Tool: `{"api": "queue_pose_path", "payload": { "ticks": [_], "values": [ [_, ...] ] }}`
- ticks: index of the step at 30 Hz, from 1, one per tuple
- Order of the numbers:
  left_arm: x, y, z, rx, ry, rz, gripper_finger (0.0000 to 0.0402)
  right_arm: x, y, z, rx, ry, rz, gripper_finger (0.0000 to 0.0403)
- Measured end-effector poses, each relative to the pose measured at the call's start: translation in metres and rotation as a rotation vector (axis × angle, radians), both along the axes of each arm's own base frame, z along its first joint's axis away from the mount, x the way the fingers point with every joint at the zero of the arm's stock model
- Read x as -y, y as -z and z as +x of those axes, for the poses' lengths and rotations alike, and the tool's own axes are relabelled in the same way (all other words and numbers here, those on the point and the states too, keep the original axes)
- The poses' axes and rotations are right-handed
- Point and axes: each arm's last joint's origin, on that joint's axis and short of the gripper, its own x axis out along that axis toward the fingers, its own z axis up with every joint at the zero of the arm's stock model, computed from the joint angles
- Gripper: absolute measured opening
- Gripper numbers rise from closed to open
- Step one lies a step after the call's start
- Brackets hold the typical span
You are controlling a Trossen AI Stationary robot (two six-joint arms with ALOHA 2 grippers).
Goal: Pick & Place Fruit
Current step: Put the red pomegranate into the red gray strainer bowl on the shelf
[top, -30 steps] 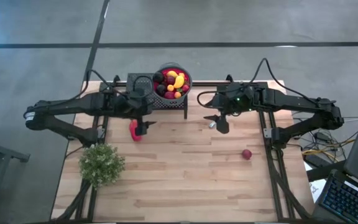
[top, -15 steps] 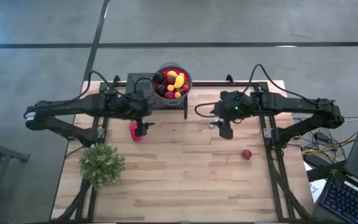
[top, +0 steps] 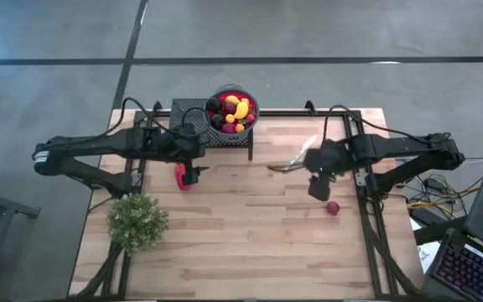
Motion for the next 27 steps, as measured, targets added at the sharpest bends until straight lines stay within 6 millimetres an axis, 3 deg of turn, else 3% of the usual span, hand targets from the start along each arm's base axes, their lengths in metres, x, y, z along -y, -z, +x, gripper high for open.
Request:
{"api": "queue_pose_path", "payload": {
  "ticks": [5,16,27],
  "values": [
    [0.0,0.0,0.0,-0.004,0.003,0.012,0.0328,-0.017,0.009,-0.02,-0.163,0.161,0.034,0.0215],
    [0.0,0.0,0.0,-0.013,0.029,0.036,0.0328,-0.061,0.041,-0.04,-0.22,0.361,0.051,0.0253],
    [0.0,0.0,0.0,-0.016,0.038,0.042,0.0328,-0.069,0.091,-0.049,-0.255,0.418,0.16,0.0316]
  ]
}}
